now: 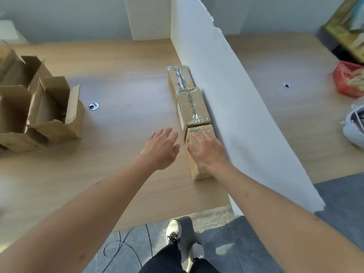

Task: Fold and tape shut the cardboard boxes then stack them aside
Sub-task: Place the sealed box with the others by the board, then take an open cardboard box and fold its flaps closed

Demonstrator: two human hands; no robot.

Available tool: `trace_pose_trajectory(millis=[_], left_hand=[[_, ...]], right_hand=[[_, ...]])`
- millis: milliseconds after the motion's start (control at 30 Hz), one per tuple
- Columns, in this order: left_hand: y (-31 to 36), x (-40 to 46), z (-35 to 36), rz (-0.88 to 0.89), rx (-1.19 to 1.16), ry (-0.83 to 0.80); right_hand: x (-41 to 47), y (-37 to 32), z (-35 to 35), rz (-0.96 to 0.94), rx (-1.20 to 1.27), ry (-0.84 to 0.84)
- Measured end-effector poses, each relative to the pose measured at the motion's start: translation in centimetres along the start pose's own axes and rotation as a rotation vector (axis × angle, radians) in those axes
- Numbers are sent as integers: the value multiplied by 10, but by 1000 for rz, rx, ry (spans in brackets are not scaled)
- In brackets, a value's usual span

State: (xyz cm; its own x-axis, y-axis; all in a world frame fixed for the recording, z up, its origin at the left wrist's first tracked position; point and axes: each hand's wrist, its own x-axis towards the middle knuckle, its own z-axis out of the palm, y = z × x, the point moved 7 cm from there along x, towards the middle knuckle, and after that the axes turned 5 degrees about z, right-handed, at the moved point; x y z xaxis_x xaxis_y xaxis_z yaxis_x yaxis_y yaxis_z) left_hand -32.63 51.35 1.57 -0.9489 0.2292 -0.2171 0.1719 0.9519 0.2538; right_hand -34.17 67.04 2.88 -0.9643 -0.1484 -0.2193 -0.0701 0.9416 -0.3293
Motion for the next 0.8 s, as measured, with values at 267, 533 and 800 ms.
trace_pose_trajectory(millis=[267, 533, 800], left_hand=[[-10, -55, -73, -99, 50, 117], [-13, -142, -117, -259, 46, 261], [-50, -249, -127, -417, 67, 328]], right_hand=[[-29, -53, -75, -148, -49, 82], [-77, -109, -102, -374, -83, 115], [-139, -197, -72, -580, -74, 70]])
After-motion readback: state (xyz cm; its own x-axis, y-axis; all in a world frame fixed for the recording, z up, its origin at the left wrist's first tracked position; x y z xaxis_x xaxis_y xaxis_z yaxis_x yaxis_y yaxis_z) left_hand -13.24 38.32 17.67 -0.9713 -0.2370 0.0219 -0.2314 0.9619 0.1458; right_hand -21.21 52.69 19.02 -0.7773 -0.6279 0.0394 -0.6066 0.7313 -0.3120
